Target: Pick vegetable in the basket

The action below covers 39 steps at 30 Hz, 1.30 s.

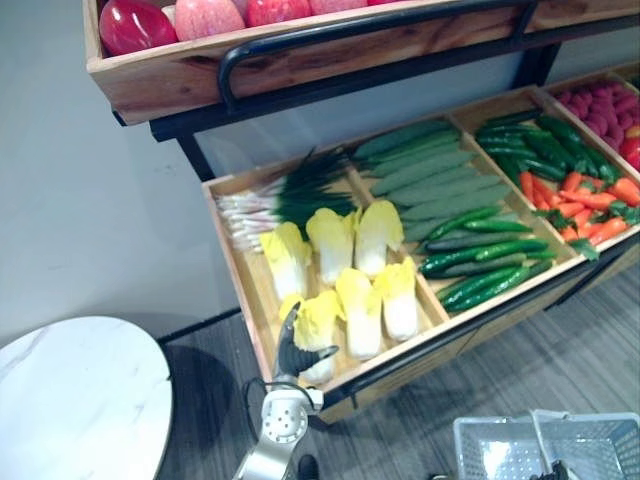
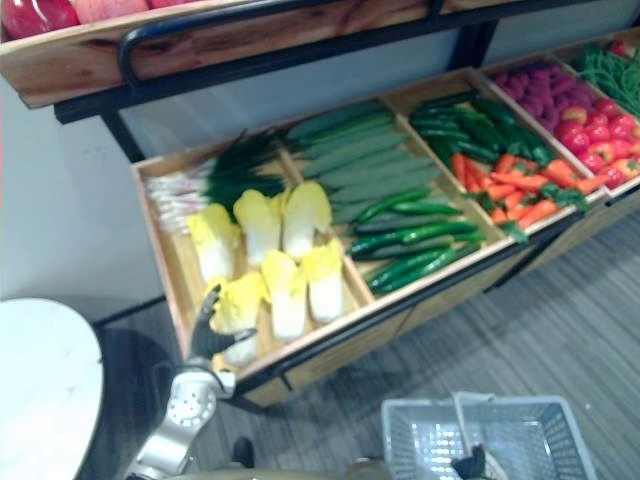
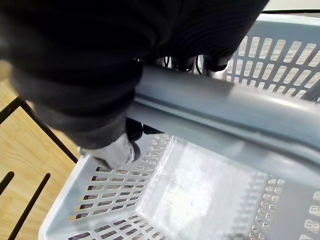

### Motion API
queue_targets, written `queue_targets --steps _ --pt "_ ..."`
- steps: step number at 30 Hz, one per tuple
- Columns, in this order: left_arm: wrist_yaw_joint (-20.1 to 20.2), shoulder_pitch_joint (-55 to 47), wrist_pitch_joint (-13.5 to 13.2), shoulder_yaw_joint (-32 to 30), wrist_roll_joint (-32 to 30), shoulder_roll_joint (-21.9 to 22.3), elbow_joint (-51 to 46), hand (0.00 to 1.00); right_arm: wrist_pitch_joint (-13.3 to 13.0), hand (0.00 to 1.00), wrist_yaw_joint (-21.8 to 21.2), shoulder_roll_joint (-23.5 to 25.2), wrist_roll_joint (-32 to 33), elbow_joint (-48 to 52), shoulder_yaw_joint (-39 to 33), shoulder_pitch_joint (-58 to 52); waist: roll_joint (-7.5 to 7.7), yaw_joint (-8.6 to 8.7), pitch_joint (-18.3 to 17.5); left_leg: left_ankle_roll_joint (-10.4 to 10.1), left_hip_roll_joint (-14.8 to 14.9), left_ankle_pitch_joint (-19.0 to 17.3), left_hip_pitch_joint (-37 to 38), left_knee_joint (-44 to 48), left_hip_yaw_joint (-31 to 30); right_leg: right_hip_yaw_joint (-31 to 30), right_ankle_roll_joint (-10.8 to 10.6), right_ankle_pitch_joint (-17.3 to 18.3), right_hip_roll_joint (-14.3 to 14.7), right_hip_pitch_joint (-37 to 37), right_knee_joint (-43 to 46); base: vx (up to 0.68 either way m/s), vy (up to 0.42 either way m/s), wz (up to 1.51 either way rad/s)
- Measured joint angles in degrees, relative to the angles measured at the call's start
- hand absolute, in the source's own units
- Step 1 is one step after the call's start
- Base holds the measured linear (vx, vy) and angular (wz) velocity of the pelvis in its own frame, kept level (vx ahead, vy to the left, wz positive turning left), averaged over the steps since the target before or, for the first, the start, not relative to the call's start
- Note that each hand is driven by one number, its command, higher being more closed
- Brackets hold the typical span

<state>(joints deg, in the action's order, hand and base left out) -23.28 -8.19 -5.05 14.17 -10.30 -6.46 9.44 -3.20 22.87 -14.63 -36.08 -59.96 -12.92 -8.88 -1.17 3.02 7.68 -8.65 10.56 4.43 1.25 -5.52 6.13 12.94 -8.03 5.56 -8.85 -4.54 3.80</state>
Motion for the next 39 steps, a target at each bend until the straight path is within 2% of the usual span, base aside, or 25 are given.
queue_targets --steps 25,39 --pt "-1.32 -0.61 0.08 -1.99 -0.01 0.06 0.1 0.0 0.02 1.0 0.35 0.02 0.02 -1.45 -0.01 0.26 0.1 -0.03 0.05 0.0 0.02 0.0 0.12 -0.01 -0.05 0.02 0.0 0.01 0.02 -0.19 -0.04 0.0 0.0 0.0" --pt "-2.49 -0.52 0.67 -4.62 0.0 0.16 5.93 0.0 0.09 1.0 0.35 0.31 -0.01 -1.44 -0.01 0.23 0.18 0.11 0.1 -0.07 0.47 -0.09 0.33 -0.01 1.2 -0.85 0.07 -0.04 0.4 0.21 -0.08 0.0 0.0 -0.03"
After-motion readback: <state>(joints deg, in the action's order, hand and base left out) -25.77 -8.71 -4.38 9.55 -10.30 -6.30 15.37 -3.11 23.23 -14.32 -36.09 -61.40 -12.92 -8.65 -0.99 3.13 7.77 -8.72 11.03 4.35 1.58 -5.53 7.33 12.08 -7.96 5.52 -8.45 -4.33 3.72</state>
